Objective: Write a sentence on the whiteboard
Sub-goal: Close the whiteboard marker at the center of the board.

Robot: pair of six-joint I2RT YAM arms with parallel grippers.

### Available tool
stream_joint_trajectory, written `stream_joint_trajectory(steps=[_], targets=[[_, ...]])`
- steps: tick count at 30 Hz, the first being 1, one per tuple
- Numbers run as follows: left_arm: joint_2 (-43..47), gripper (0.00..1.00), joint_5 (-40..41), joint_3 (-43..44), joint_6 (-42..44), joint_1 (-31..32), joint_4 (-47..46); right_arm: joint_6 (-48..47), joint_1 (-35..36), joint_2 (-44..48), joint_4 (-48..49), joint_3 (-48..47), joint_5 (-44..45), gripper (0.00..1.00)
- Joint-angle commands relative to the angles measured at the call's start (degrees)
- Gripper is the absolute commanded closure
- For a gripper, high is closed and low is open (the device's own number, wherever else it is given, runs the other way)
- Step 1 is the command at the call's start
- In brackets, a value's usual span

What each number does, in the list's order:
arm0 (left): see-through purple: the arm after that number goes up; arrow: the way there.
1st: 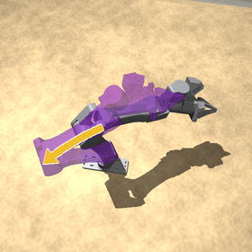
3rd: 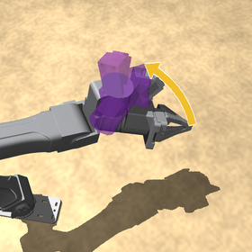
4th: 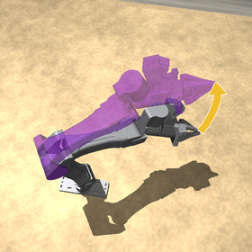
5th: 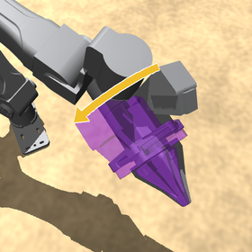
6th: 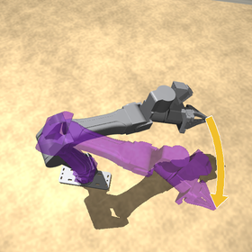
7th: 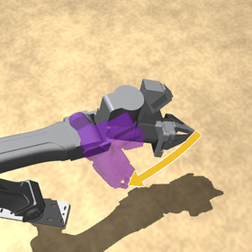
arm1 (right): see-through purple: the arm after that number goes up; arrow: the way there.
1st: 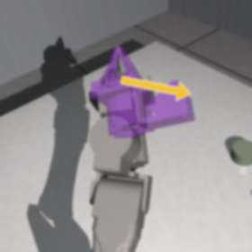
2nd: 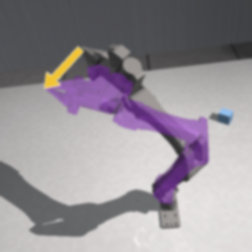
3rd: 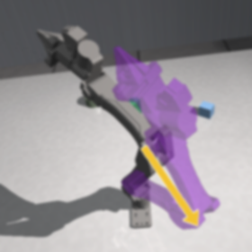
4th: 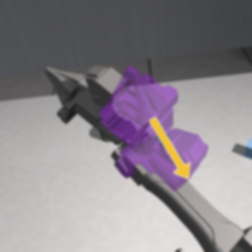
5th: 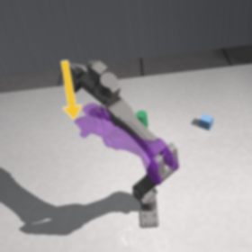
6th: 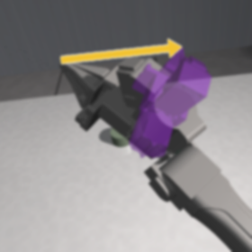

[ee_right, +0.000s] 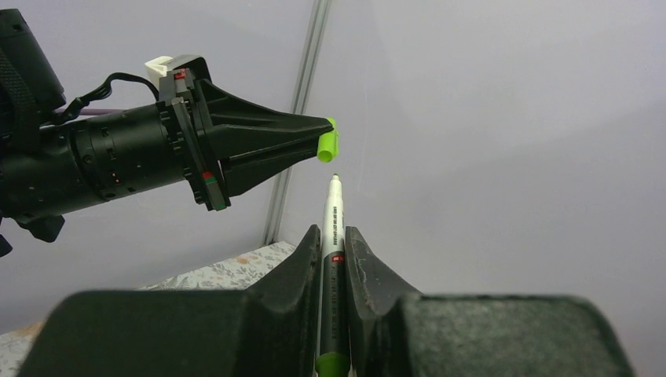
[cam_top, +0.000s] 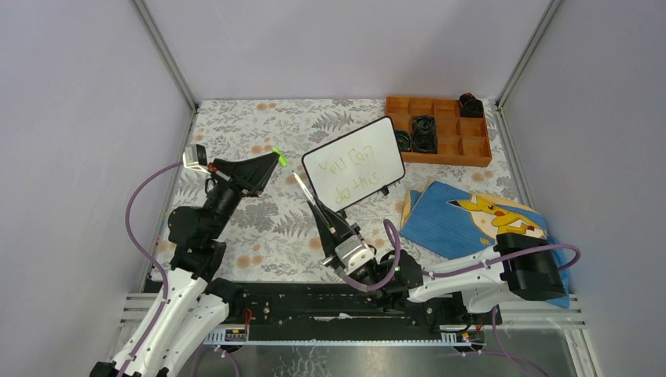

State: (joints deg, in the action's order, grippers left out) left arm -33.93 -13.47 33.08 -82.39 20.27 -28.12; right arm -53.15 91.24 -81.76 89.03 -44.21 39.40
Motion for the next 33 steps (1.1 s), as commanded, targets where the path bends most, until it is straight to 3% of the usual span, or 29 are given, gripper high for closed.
stream_joint_trajectory(steps=[1, 33], targets=[[0.8, 1.0, -0.1, 0.1, 1.1, 0.4, 0.0, 0.3, 0.3, 0.2, 8.7, -2.9, 0.7, 1.0], [1.6, 1.0, -0.7, -0.5, 1.3, 0.6, 1.0, 0.8, 0.4, -1.6, 9.0, -4.6, -1.0, 1.0]])
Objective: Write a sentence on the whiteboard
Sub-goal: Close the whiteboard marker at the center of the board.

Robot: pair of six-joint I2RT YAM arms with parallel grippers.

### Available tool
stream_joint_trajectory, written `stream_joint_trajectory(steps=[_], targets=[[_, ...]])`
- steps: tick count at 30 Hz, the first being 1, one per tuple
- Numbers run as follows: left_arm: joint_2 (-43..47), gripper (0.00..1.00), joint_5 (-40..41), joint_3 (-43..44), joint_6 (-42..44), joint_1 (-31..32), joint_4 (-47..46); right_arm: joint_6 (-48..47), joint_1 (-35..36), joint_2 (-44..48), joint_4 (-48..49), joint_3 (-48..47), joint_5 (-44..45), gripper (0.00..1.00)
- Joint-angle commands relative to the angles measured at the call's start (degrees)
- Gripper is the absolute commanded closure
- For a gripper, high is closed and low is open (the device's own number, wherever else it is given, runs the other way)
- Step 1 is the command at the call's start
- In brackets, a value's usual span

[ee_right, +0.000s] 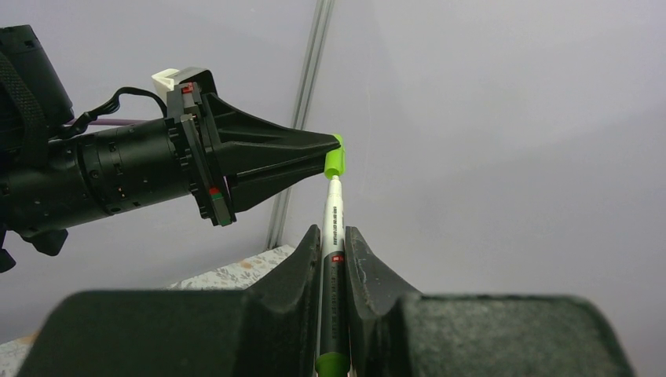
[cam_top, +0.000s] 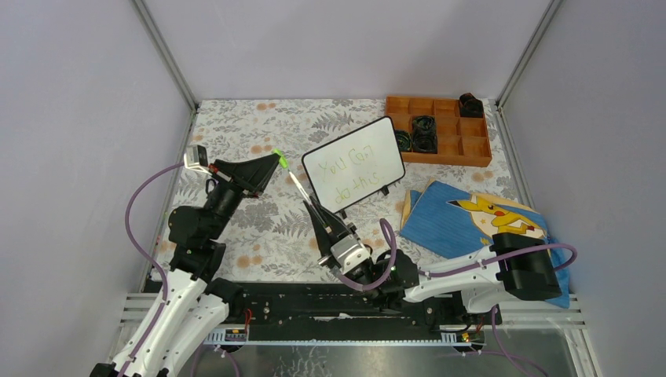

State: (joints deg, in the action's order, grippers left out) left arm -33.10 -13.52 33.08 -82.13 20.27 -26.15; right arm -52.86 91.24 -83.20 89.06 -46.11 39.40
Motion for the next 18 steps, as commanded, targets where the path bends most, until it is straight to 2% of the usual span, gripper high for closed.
stream_joint_trajectory(steps=[1, 18], targets=[[0.8, 1.0, -0.6, -0.5, 0.9, 0.6, -1.0, 0.4, 0.3, -0.3, 9.0, -2.7, -1.0, 1.0], [1.4, 1.0, -1.0, -0.6, 0.9, 1.1, -0.4, 0.4, 0.3, -1.0, 8.7, -3.3, -0.4, 1.0]])
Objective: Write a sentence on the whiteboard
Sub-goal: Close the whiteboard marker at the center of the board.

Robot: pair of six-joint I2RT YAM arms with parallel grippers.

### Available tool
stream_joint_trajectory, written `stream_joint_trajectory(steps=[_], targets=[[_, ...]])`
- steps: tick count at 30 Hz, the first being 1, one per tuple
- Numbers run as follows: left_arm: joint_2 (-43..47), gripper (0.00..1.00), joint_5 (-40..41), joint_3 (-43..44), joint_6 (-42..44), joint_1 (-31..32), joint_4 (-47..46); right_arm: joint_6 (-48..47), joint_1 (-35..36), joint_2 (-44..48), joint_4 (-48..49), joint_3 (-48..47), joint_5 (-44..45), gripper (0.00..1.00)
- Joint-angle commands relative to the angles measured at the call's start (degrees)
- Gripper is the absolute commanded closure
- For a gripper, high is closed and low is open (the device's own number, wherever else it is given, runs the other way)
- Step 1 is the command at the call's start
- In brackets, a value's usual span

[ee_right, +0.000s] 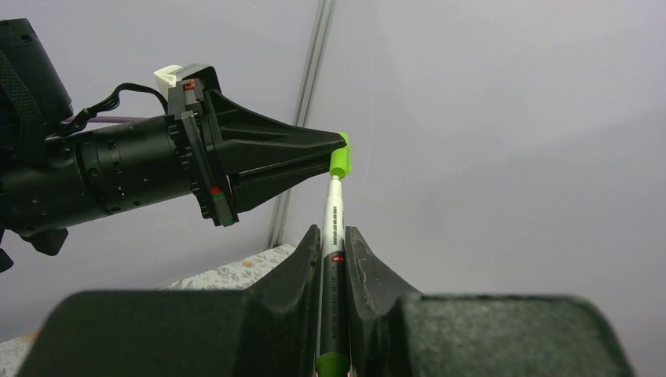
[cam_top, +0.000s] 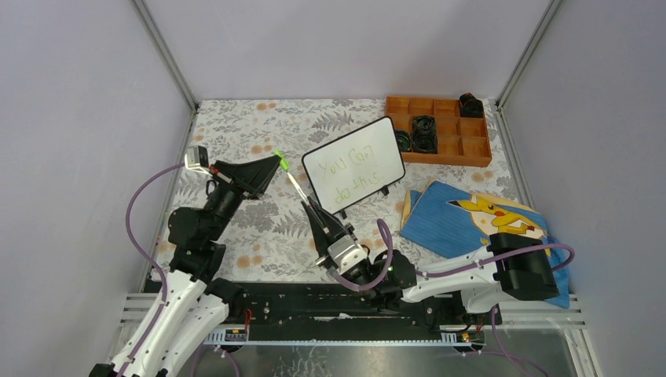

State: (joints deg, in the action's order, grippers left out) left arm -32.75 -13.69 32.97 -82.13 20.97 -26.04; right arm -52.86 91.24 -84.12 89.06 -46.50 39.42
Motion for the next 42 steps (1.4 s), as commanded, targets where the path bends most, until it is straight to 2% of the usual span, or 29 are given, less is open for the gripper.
stream_joint_trajectory(steps=[1, 21, 42], targets=[[1.1, 1.0, -0.9, -0.5, 0.9, 0.4, -0.5, 0.4, 0.3, -0.2, 8.7, -3.0, -0.3, 1.0], [2.0, 1.0, -1.7, -1.0, 0.7, 1.0, -0.1, -2.5, 0.2, -2.5, 8.7, -5.4, -0.2, 1.0], [0.7, 1.0, -2.3, -0.8, -1.0, 2.6, -3.3, -1.2, -4.3, -7.0, 8.7, -10.6, -0.5, 1.0]])
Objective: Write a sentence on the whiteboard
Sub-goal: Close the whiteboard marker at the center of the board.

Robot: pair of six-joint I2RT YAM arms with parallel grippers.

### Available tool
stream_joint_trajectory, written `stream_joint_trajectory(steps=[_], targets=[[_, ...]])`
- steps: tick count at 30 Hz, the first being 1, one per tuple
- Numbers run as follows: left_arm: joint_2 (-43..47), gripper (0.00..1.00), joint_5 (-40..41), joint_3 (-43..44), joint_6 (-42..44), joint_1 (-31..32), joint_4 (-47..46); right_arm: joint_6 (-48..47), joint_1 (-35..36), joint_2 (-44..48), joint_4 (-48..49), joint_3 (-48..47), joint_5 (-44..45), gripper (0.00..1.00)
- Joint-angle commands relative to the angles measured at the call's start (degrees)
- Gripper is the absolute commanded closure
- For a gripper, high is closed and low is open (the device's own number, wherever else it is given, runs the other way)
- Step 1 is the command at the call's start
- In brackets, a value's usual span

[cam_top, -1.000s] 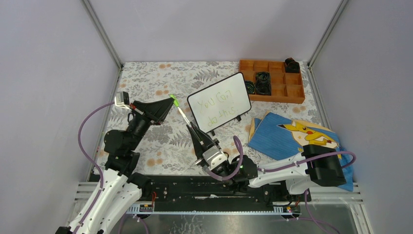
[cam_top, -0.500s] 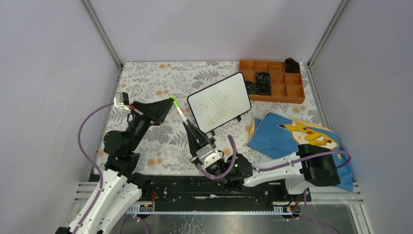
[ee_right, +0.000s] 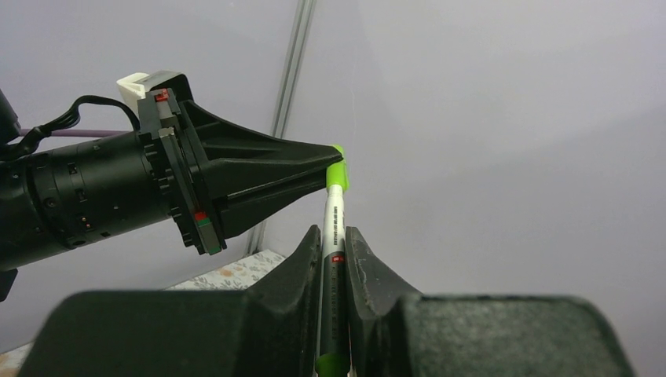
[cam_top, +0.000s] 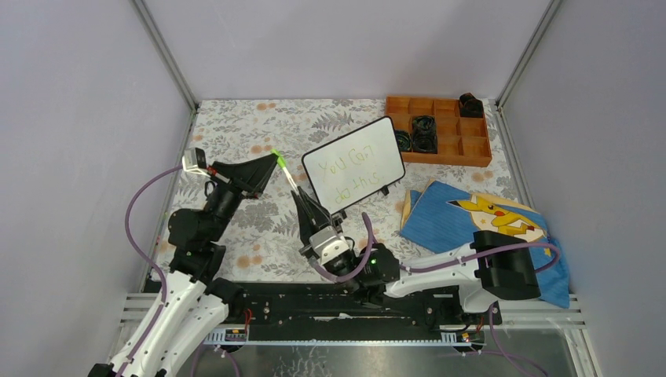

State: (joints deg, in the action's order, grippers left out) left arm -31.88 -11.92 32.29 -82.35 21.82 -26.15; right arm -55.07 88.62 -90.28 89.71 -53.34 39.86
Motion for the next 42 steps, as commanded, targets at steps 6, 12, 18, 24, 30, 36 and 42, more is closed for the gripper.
stream_joint_trajectory(steps=[6, 12, 18, 24, 30, 36, 42], targets=[[-2.5, 1.0, -3.3, -0.9, -4.5, 2.6, -8.5, 3.0, -2.6, -1.5, 8.1, -5.1, -1.9, 1.0], [-4.6, 1.0, -2.4, -0.8, -6.5, 3.7, -13.0, 5.0, -3.3, -1.4, 8.1, -6.4, -2.5, 1.0], [-5.7, 1.0, -1.8, -0.3, -5.9, 5.5, -13.8, 7.0, -4.4, -1.1, 8.1, -7.1, -2.4, 1.0], [-6.1, 1.0, -0.8, -1.0, -5.1, 8.1, -14.0, 8.1, -5.2, -1.6, 8.0, -8.2, -2.4, 1.0], [-7.1, 1.0, 0.2, -1.6, -4.0, 11.5, -14.8, 7.9, -5.5, -2.5, 8.0, -10.0, -2.9, 1.0], [-7.0, 1.0, 1.0, -2.2, -2.8, 13.8, -14.7, 7.9, -5.9, -3.1, 8.0, -11.0, -2.7, 1.0], [-6.5, 1.0, 1.2, -2.4, -1.9, 14.5, -14.1, 8.6, -6.5, -2.6, 7.9, -11.4, -2.7, 1.0]])
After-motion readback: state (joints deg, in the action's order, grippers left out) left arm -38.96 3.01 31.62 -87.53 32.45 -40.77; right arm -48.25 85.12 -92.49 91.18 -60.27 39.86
